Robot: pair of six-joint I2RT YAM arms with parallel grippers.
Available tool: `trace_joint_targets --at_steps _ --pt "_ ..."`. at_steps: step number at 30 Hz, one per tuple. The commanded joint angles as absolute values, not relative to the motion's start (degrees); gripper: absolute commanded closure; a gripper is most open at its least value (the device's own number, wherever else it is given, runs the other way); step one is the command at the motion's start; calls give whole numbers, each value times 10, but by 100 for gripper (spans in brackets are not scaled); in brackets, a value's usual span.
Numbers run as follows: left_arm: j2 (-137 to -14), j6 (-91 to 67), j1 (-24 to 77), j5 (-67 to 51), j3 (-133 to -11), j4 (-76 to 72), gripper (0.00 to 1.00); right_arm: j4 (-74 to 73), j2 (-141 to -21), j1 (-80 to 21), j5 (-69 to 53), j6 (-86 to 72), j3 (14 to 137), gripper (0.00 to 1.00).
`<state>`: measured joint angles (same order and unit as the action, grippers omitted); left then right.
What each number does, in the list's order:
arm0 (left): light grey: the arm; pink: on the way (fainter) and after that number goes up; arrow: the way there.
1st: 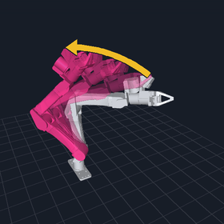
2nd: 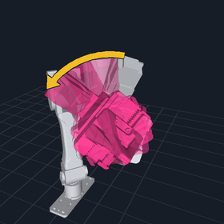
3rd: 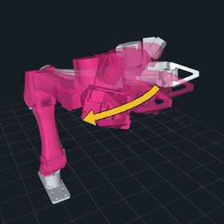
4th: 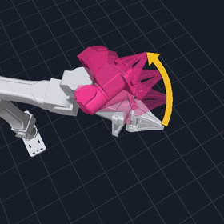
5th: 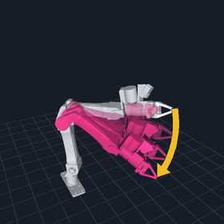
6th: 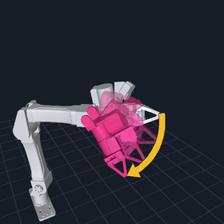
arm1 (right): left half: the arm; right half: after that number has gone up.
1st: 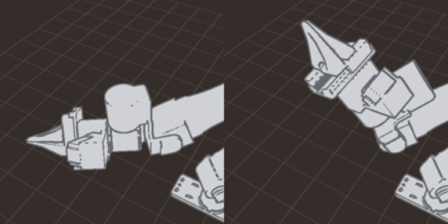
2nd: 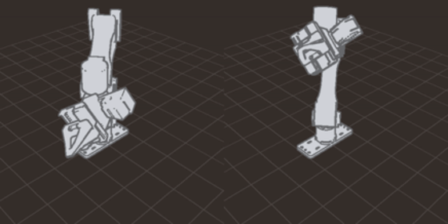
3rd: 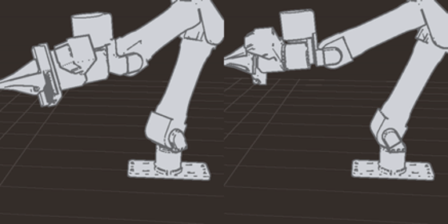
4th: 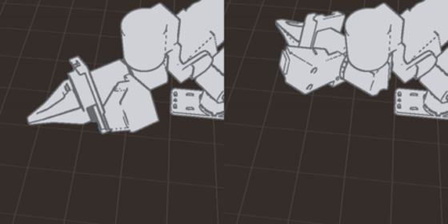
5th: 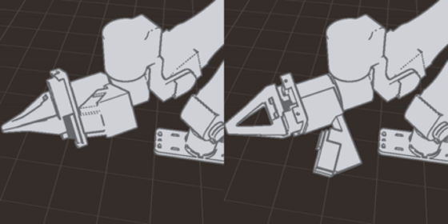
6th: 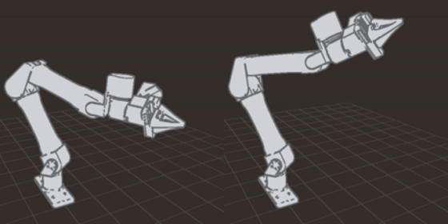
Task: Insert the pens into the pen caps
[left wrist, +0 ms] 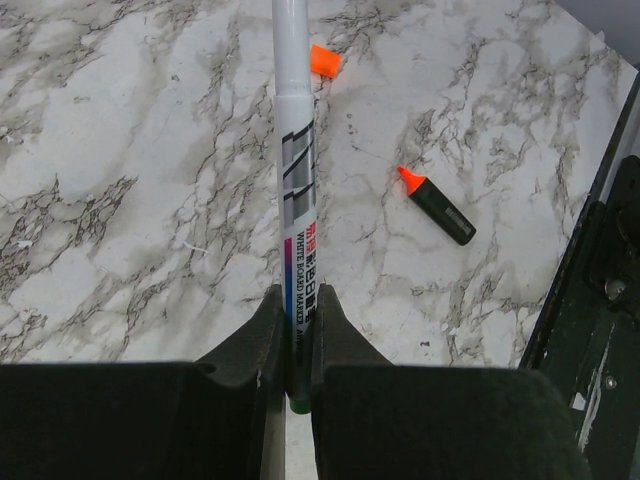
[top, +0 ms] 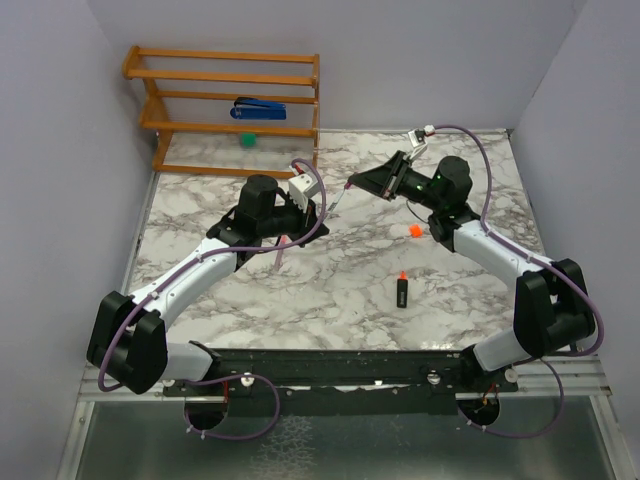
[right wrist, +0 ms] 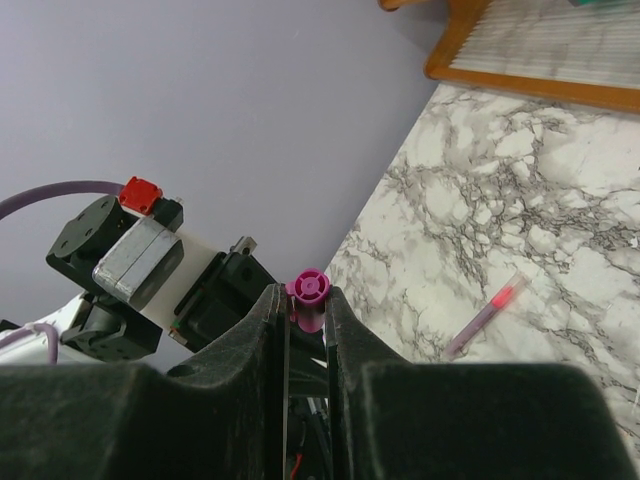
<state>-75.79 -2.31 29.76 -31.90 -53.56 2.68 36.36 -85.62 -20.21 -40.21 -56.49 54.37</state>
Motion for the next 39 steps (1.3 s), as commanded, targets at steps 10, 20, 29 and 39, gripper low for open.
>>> trace_joint_targets --at_steps 10,20,29,39 --pt "-760 -13 300 -312 -537 29 100 363 -847 -206 -364 -543 539 100" --pt "-758 -13 301 -313 -537 29 100 357 -835 -206 -338 -528 538 100" --pt "-759 -12 300 -312 -537 29 100 347 -843 -207 -344 -528 540 100" --pt "-762 -12 300 -310 -538 29 100 333 -851 -213 -346 -523 538 100"
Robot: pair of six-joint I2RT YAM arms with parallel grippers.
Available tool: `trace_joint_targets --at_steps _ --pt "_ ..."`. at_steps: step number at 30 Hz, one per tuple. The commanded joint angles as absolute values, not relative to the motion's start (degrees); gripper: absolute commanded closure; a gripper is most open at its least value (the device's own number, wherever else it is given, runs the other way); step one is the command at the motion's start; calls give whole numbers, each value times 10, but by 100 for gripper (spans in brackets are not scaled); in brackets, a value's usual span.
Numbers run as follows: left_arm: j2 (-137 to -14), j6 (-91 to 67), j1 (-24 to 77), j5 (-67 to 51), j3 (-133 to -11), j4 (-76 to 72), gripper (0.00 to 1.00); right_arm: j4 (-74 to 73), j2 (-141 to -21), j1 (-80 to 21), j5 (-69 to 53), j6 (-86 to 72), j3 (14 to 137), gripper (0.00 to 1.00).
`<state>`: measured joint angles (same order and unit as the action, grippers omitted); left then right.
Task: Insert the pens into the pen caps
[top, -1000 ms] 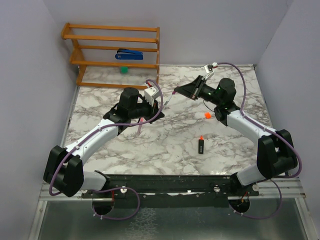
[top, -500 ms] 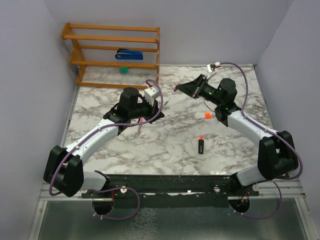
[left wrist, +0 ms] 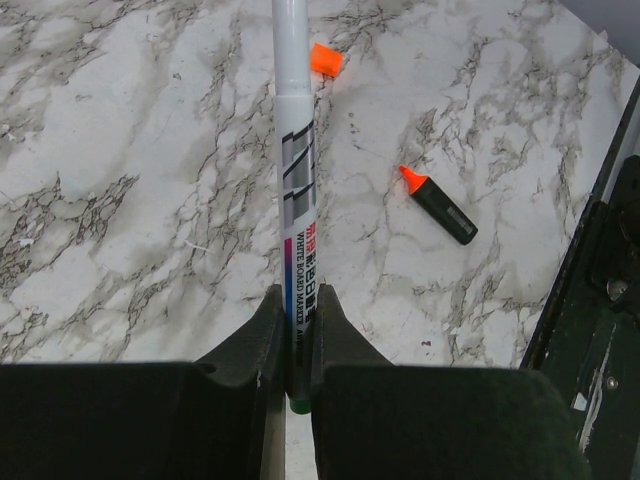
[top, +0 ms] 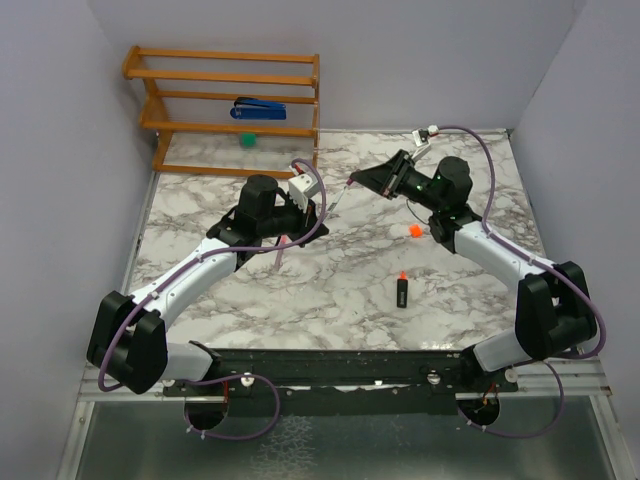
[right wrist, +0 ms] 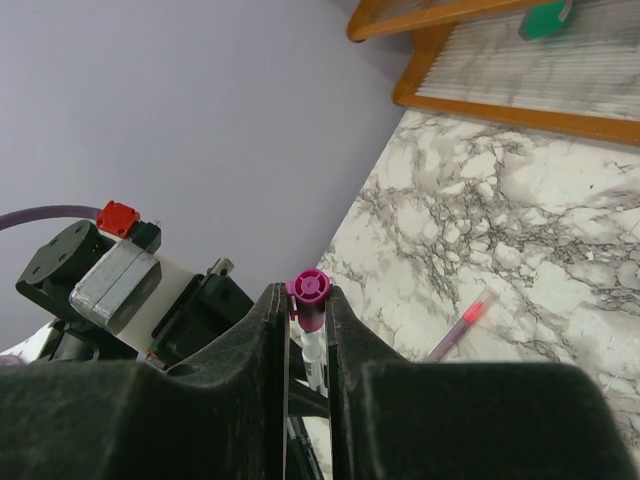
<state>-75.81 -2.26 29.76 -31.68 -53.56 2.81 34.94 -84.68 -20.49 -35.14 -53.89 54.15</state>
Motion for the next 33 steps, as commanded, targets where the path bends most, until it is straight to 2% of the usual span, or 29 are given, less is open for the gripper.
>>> trace_joint_targets --at_steps 1,21,33 --pt "-763 -12 301 -310 -538 29 100 330 -852 -215 -346 -521 539 100" --pt "-761 -11 300 -301 -538 28 100 203 -844 -267 -311 -423 562 100" --pt "-749 -45 300 -293 -541 -14 100 199 -843 -300 -287 -416 542 100"
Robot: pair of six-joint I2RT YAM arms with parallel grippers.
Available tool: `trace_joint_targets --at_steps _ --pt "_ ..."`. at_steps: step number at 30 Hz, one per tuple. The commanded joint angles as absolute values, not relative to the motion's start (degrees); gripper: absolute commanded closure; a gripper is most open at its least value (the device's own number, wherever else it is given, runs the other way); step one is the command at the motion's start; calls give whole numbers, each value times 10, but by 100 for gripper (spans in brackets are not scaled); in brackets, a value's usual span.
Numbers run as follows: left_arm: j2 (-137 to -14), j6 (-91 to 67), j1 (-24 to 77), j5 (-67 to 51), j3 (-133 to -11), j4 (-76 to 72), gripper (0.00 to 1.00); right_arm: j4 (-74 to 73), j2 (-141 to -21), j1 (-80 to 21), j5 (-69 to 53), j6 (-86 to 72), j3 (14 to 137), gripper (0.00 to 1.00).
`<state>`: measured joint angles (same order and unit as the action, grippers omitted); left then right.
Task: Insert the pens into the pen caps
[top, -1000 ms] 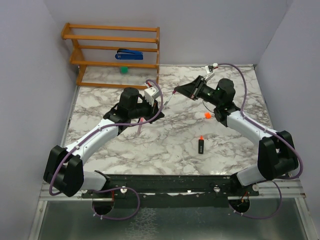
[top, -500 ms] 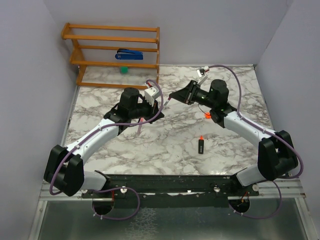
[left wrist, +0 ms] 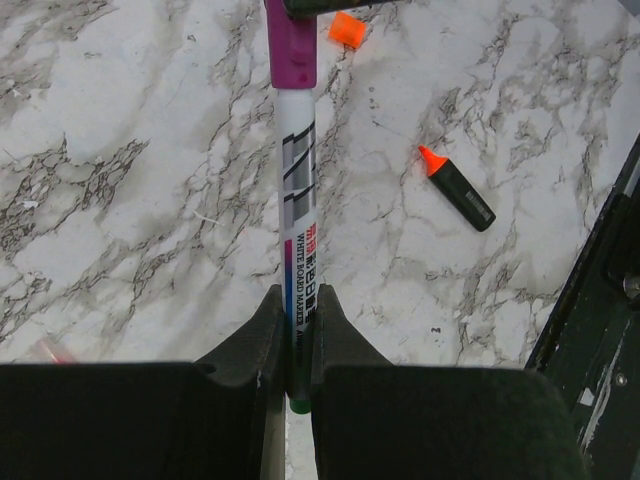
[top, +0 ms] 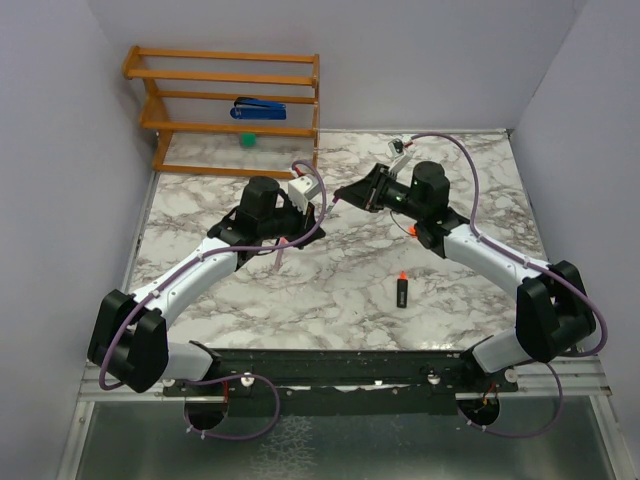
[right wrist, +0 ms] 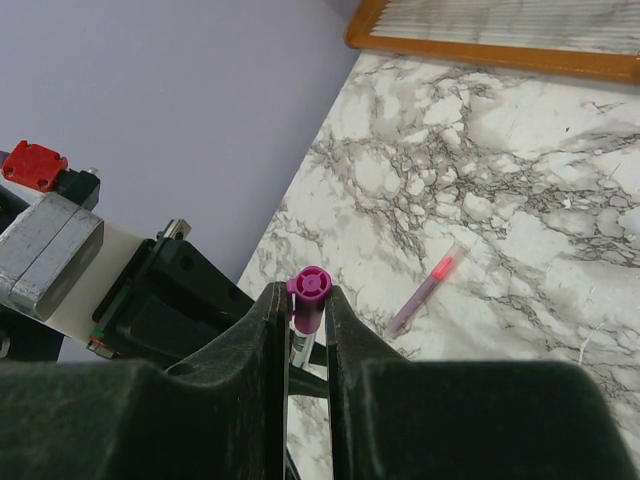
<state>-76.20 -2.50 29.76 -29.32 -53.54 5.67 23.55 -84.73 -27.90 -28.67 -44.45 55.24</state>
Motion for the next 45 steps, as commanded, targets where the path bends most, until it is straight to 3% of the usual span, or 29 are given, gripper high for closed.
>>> trace_joint_targets --at_steps 1,45 --pt "-748 -46 300 -293 -543 -16 100 198 -843 -301 -286 -415 542 100" --pt "-772 -48 300 -241 -608 -69 100 301 -878 -373 -313 -473 454 100"
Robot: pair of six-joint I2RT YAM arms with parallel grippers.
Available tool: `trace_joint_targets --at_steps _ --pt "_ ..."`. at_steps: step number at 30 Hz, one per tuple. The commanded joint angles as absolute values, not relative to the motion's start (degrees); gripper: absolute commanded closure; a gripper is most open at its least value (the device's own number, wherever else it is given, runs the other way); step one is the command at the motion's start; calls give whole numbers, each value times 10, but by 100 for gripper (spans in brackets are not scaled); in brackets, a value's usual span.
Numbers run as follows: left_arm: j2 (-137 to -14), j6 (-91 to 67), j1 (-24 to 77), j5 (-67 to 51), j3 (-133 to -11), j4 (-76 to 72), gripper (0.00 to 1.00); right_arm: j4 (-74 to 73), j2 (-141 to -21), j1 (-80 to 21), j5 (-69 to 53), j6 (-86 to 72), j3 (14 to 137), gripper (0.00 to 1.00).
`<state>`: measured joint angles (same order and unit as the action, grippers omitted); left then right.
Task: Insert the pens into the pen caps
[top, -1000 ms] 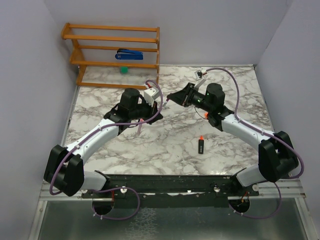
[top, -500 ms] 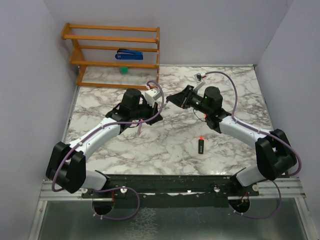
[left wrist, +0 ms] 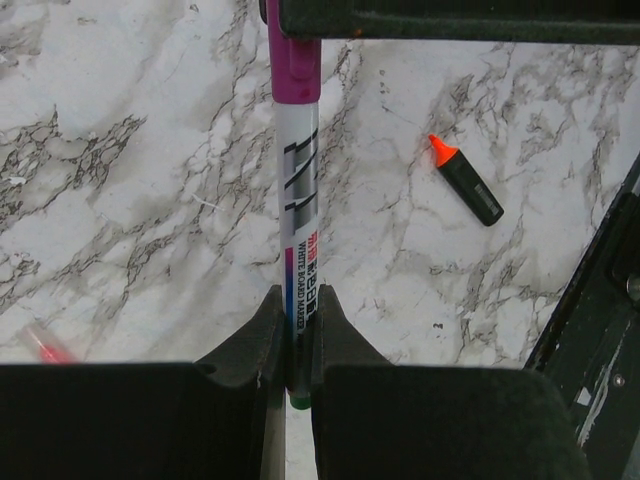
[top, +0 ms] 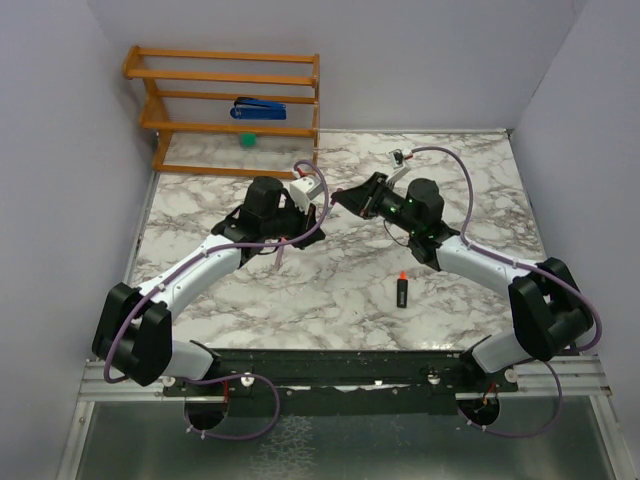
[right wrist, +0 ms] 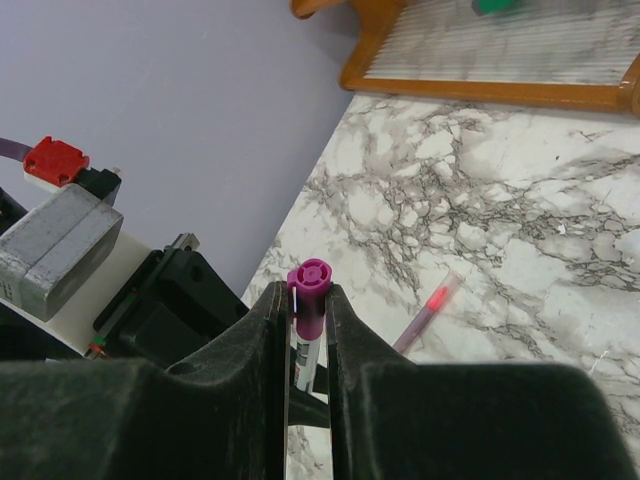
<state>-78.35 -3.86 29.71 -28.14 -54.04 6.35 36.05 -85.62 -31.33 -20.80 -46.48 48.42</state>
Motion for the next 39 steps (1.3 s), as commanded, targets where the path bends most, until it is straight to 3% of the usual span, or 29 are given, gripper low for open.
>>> trace_joint_targets --at_steps 1,20,39 --pt "-774 -49 300 -239 -610 -72 100 301 -879 -375 -314 -473 453 100" --pt "-785 -28 295 -135 -662 -83 100 312 -891 -404 -322 -483 432 100" --pt "-786 -46 281 -147 -681 -110 100 318 -894 -422 -321 -486 427 100"
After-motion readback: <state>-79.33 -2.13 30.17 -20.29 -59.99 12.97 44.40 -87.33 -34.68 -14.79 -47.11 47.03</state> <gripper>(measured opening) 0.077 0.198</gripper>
